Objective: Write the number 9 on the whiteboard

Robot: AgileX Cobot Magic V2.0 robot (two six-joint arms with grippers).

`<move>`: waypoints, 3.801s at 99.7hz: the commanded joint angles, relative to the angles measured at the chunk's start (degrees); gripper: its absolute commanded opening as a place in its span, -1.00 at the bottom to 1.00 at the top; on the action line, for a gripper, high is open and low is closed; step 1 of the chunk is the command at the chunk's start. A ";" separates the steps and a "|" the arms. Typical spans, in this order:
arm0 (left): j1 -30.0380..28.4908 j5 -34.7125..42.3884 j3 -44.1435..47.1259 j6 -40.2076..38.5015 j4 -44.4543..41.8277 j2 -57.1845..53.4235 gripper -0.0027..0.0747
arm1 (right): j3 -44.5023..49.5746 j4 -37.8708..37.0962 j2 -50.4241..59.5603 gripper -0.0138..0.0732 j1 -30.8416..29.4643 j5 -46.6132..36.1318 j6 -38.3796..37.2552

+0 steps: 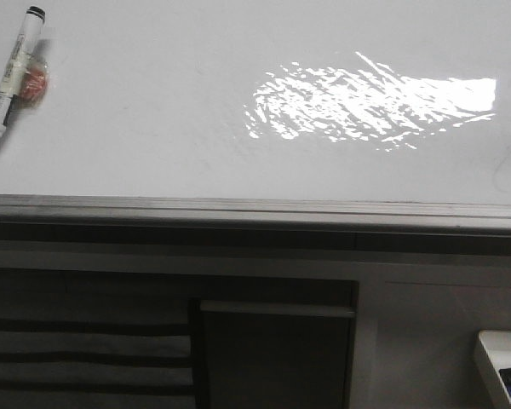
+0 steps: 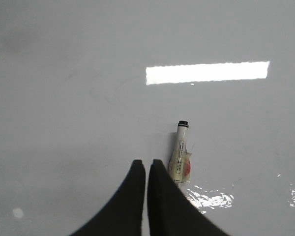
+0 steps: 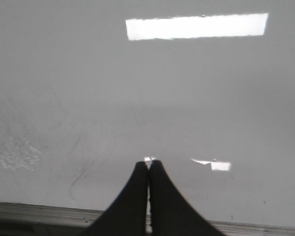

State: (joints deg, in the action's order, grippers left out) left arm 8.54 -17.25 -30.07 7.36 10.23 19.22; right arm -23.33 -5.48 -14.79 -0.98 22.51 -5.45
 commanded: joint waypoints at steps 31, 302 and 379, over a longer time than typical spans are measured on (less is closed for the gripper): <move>-0.15 3.89 -0.78 -0.19 0.15 1.10 -0.98 | -1.76 -0.88 -1.15 -0.85 -0.44 -4.26 0.52; 9.56 21.93 -10.46 1.18 -8.37 55.02 -0.41 | -1.63 -4.91 -1.15 0.83 -0.44 -5.96 0.52; 14.51 -15.95 -21.90 6.37 -8.14 47.69 -0.98 | -13.78 9.88 -9.60 0.83 0.35 13.20 5.85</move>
State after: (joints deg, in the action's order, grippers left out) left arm 20.95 -23.61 -45.95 10.65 1.72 68.82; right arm -32.28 1.35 -19.97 -0.98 33.93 -3.93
